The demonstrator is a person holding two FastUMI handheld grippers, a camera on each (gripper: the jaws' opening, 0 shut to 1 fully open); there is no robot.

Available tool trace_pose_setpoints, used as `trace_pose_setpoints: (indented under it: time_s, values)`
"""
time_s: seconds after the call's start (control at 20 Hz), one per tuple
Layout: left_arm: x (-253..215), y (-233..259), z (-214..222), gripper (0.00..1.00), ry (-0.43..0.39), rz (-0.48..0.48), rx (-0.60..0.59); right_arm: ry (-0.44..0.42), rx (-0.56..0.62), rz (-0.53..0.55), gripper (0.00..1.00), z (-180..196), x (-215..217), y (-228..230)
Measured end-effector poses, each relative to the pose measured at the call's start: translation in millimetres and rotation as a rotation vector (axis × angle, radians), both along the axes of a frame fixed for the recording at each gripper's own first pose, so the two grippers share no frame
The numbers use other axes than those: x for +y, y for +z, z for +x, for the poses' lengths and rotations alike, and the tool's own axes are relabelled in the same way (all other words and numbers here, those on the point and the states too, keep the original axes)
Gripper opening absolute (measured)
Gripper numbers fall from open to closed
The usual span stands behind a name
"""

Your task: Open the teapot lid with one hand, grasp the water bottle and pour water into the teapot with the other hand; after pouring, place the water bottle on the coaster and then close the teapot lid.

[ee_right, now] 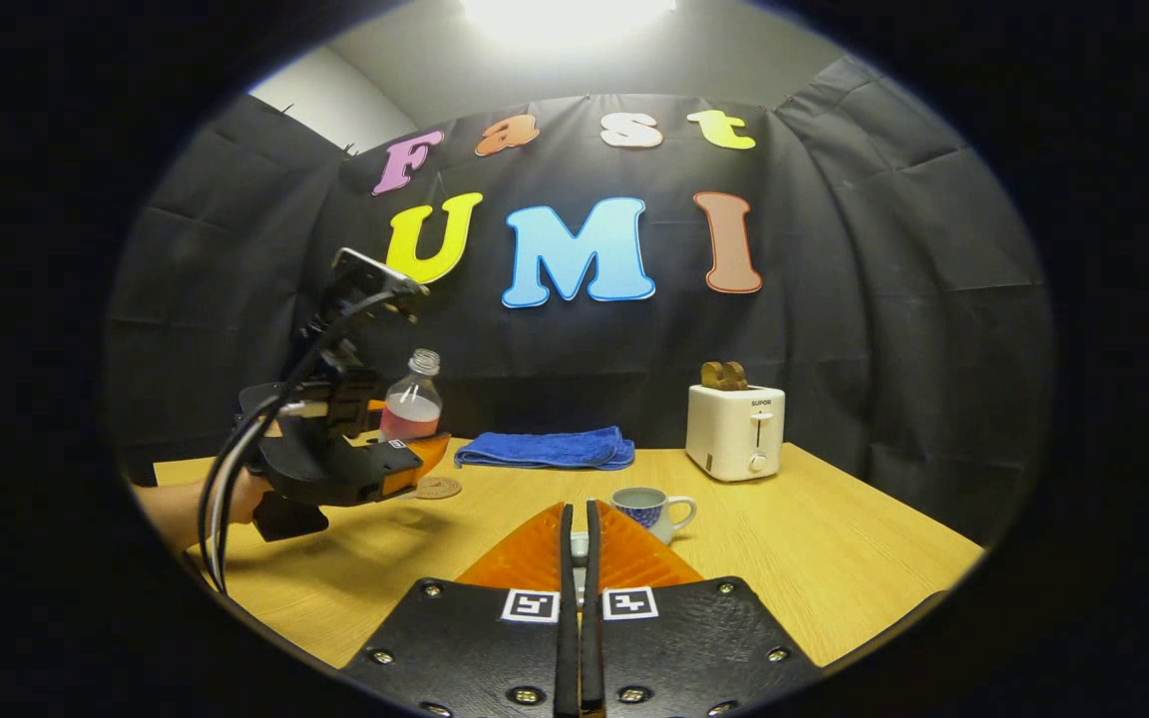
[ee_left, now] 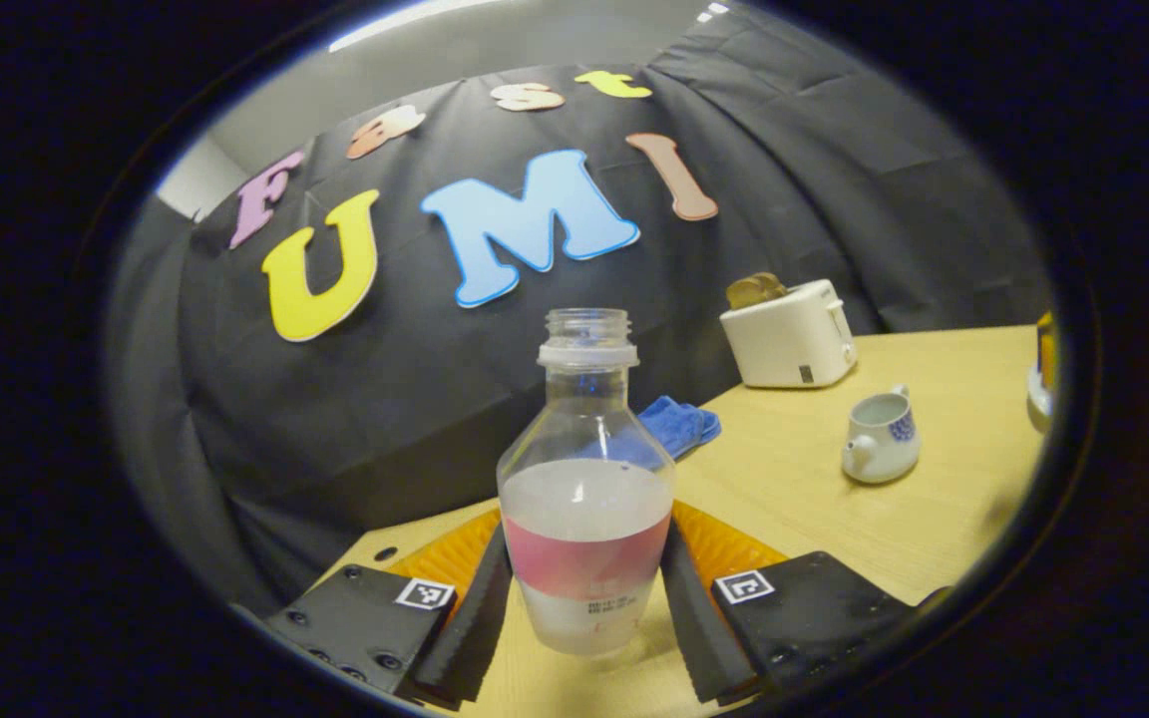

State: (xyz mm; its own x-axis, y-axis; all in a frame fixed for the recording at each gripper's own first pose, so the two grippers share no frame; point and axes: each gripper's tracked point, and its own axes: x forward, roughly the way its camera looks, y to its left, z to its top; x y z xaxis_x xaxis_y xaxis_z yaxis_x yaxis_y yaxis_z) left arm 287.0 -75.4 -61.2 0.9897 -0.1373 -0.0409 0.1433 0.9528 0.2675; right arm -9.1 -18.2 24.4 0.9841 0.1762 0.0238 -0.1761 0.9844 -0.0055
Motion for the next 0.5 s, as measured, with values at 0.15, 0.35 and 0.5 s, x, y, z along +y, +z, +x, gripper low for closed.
trace_pose_setpoints:
  time_s: [0.15,0.35,0.5]
  values:
    - [23,6,8,0.87,0.064,-0.148,-0.045,0.007,0.021,0.004,0.02,9,5,-8]
    - [48,6,24,0.87,0.067,-0.237,-0.026,0.005,0.036,0.015,0.02,17,5,-13]
    - [62,-7,50,0.87,0.087,-0.311,-0.001,0.001,0.036,0.022,0.02,22,3,-13]
